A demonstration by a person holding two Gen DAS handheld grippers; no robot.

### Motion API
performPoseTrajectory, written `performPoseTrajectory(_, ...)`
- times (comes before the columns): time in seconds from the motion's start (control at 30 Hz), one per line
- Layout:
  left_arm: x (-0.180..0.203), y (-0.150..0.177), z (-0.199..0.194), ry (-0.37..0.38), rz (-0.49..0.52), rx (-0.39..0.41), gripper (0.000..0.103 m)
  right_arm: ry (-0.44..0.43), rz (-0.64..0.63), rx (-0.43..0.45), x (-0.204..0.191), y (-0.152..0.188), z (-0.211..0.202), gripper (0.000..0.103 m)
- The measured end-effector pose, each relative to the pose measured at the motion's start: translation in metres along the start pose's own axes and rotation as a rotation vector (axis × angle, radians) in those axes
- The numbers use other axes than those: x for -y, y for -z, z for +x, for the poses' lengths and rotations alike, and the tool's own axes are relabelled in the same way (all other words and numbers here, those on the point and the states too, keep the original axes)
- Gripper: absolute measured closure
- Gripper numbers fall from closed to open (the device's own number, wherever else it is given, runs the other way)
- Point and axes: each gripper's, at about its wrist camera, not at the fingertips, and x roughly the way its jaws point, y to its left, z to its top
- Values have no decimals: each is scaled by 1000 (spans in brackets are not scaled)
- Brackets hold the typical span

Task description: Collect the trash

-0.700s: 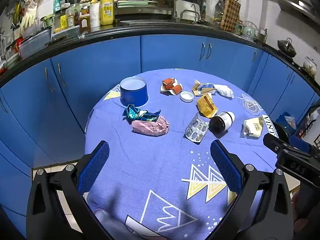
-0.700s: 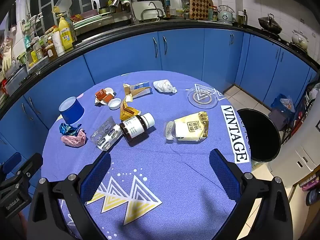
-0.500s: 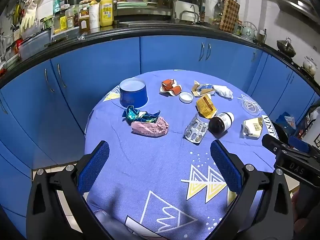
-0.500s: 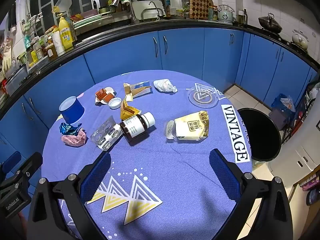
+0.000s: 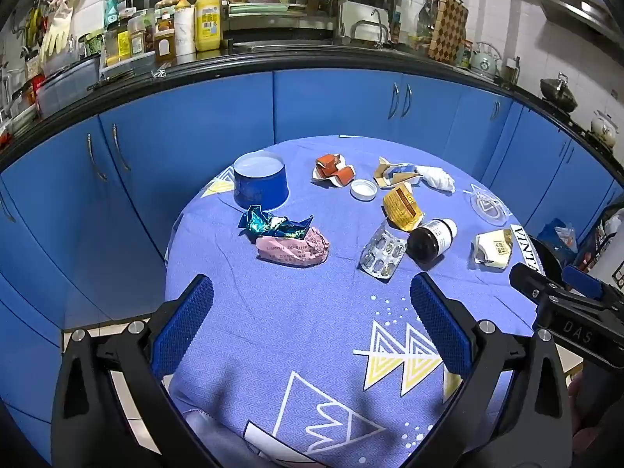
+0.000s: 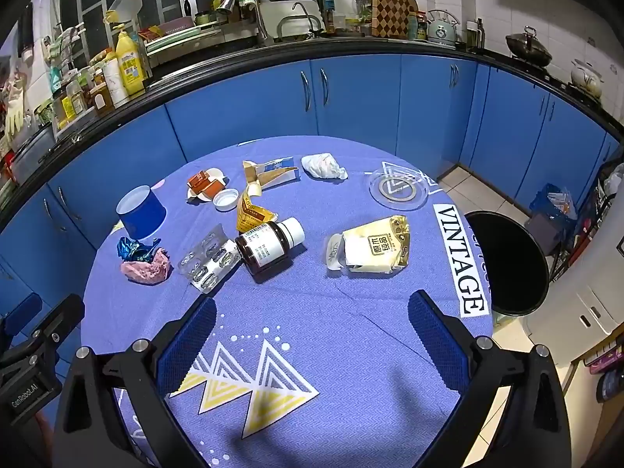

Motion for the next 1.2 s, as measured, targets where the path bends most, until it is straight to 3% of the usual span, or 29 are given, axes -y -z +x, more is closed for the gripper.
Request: performPoseTrajectory(1.2, 0, 7, 6, 9, -4, -8, 4, -2, -4, -5, -2, 2, 2, 7)
